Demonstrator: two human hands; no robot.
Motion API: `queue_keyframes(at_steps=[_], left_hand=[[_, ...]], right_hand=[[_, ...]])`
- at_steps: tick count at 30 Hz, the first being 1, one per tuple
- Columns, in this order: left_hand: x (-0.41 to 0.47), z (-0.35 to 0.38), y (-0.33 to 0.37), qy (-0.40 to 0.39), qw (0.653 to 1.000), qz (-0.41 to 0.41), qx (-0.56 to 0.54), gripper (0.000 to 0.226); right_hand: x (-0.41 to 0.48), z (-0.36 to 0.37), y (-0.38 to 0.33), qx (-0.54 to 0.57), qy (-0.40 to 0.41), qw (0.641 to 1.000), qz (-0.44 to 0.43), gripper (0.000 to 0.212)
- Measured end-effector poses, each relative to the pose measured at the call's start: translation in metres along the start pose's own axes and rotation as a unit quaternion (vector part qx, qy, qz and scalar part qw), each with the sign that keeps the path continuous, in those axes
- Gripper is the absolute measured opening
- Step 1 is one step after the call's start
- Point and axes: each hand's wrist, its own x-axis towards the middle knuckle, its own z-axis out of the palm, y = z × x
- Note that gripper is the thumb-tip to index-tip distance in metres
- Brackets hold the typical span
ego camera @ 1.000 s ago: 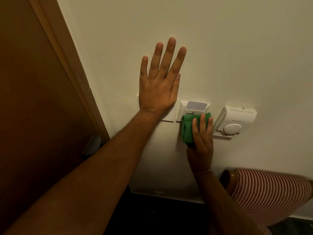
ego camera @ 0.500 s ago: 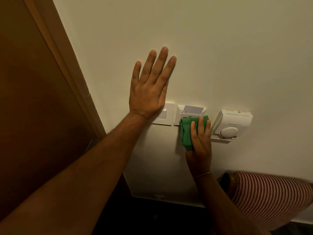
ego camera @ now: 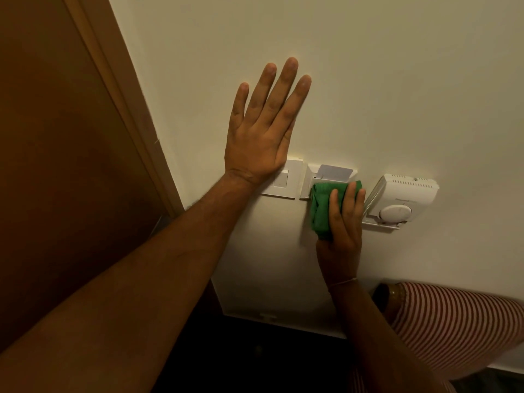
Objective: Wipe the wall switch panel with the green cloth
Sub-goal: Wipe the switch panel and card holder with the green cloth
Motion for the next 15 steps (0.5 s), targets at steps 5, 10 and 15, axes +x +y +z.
queue_keyframes(at_steps=[5, 10, 15], left_hand=[[0.000, -0.001, 0.001, 0.002, 1.000, -0.007, 0.002, 0.065], [0.001, -0.001, 0.002, 0.012, 1.000, -0.002, 0.007, 0.064], [0.000, 0.001, 0.001, 0.013, 1.000, -0.002, 0.010, 0.064]], right_hand=[[0.002, 0.006, -0.004, -0.043, 0.007, 0.999, 0.006, 0.046], [-0.022, 0.005, 0.002, -0.040, -0.030, 0.999, 0.017, 0.044], [0.010, 0.006, -0.012, -0.005, 0.038, 0.999, 0.011, 0.045]])
